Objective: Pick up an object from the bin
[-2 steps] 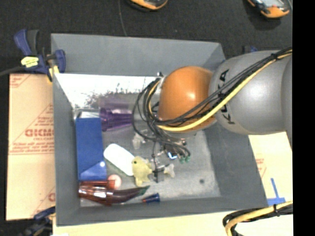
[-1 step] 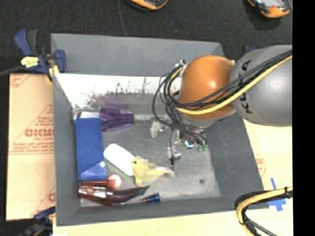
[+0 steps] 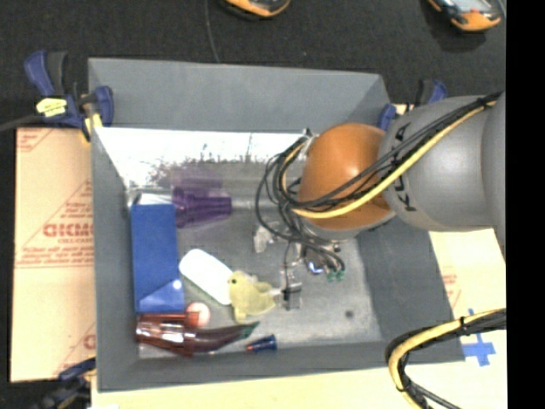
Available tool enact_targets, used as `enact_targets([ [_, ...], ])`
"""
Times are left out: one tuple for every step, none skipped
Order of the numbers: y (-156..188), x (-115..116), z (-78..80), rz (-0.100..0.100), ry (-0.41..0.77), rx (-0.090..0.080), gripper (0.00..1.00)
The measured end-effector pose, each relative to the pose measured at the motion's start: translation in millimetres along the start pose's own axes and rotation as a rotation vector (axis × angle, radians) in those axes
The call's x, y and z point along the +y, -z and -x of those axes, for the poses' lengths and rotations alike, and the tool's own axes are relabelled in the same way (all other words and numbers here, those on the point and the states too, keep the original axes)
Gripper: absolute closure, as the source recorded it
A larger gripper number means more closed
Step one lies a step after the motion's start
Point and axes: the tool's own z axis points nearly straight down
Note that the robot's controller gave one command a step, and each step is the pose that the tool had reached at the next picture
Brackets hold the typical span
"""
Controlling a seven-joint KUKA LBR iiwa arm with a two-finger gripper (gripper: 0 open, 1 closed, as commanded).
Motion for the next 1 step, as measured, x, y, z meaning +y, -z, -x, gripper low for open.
enact_targets([
  [-44.1, 47.5, -46.4, -0.001, 0.103, -0.003, 0.00],
])
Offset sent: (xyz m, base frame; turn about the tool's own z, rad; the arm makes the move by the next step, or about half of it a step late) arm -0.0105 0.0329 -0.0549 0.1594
